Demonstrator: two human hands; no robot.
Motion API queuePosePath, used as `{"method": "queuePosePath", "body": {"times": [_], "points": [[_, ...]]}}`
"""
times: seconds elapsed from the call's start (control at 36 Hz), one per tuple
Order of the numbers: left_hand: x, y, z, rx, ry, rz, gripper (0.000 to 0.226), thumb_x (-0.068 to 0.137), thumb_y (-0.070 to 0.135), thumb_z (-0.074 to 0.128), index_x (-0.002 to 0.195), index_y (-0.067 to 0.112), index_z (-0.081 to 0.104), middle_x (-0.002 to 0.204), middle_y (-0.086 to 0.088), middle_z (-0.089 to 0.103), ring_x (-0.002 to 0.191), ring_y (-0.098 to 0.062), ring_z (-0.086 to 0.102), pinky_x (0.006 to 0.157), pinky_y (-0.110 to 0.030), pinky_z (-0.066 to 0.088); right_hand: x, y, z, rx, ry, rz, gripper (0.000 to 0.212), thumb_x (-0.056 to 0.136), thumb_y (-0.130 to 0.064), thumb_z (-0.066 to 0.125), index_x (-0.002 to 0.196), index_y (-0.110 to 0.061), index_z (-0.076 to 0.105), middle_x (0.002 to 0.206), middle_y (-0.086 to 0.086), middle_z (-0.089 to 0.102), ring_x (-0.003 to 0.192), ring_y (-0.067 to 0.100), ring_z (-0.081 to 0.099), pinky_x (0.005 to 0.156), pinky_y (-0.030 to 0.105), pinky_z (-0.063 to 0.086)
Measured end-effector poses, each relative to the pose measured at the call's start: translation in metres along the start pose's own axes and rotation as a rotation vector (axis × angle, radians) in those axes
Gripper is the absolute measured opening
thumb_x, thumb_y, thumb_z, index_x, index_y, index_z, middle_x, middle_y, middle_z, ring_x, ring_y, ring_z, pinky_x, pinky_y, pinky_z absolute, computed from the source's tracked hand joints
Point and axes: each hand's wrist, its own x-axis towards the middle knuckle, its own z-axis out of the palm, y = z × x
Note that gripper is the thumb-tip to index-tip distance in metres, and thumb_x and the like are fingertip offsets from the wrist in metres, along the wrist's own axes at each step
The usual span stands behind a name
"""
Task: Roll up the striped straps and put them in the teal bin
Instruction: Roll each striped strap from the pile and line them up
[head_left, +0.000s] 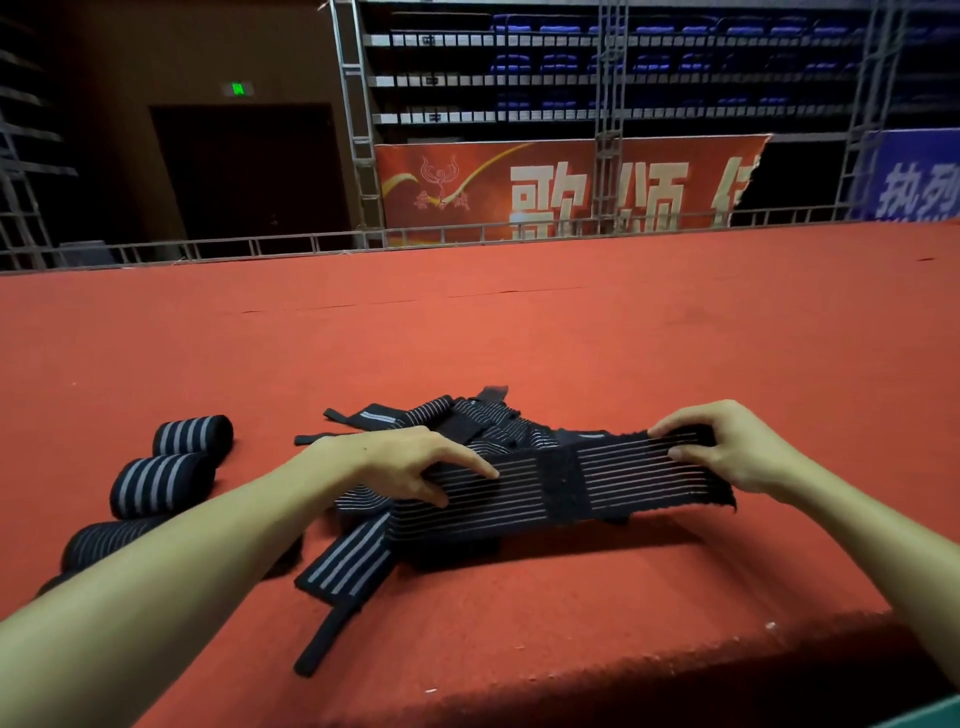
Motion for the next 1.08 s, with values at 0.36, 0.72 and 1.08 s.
{"method": "queuePosePath", "body": {"times": [0.36,0.72,1.08], "points": [[-0.023,-0.008,0.012,-0.165,-0.019,-0.132,0.067,0.09,0.014,0.068,0.128,0.065,0.047,0.126,0.008,0.063,0.108,-0.014,0.059,0.095,-0.035,0.047,-0.011,0.024,-0.014,0.032,0.002,0.136,0.038,0.083,0.006,0.074,0.081,-0.033,0.075,0.091,-0.01,0.076,0.09,0.006,0.068,0.081,0.012,0.049],[-0.003,0.018,0.036,0.0,0.134,-0.237,0.039,0.095,0.034,0.063,0.133,0.038,0.055,0.131,0.004,0.042,0.12,-0.02,0.037,0.108,-0.041,0.034,-0.016,-0.005,0.013,0.151,-0.047,0.127,0.029,0.083,0.005,0.074,0.089,-0.023,0.076,0.093,-0.008,0.075,0.082,-0.004,0.066,0.076,0.007,0.048],[0.051,0.11,0.038,-0.565,0.552,0.063,0.026,0.093,0.012,0.066,0.107,0.035,0.067,0.11,0.007,0.058,0.096,-0.003,0.057,0.079,-0.013,0.045,-0.015,-0.073,0.061,0.654,0.009,0.227,0.024,0.087,0.012,0.065,0.097,-0.009,0.073,0.084,-0.003,0.073,0.075,0.005,0.066,0.06,0.013,0.048]]}}
